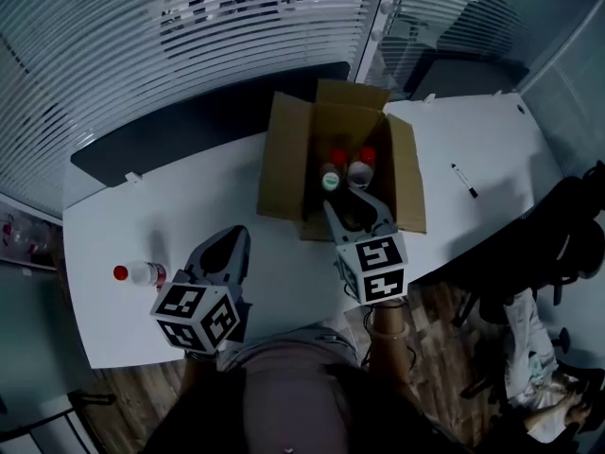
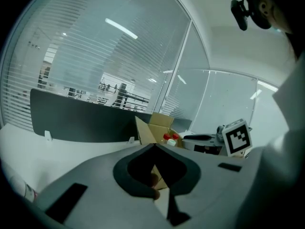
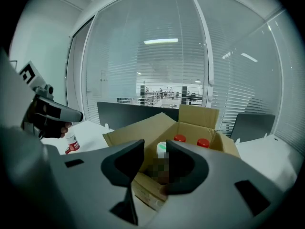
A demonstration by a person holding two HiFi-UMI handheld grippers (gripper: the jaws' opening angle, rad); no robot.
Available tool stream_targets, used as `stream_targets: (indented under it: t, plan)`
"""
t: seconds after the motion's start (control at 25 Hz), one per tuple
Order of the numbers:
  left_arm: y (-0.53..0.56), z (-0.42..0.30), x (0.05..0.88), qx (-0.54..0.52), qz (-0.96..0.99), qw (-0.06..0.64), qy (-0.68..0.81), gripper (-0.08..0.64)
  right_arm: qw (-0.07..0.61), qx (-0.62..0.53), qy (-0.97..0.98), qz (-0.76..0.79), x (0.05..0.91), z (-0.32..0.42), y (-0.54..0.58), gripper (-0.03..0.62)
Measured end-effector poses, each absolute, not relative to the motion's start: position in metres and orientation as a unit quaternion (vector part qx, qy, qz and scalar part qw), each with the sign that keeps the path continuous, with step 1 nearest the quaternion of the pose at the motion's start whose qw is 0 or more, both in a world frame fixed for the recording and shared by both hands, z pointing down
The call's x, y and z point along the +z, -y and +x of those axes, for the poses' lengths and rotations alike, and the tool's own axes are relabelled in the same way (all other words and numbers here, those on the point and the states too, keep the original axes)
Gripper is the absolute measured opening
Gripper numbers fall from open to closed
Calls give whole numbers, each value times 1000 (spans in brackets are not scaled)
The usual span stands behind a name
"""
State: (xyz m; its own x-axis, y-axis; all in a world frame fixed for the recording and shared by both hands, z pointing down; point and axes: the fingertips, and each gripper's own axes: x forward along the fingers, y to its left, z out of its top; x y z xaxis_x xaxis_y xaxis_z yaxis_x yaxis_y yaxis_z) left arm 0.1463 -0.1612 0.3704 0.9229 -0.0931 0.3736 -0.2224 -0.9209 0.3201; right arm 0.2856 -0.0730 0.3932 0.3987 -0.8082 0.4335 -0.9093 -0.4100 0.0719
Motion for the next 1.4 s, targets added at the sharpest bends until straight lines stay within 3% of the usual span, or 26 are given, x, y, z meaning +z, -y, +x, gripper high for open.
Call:
stream_targets:
  t: [0.68, 1.4]
  plan:
    - [193, 154, 389, 195, 953, 212, 98, 8, 183, 222, 510, 811, 426, 318, 101, 178]
    - [215, 149, 394, 200, 946, 225, 117, 8, 227, 298, 494, 784, 458, 327, 112, 177]
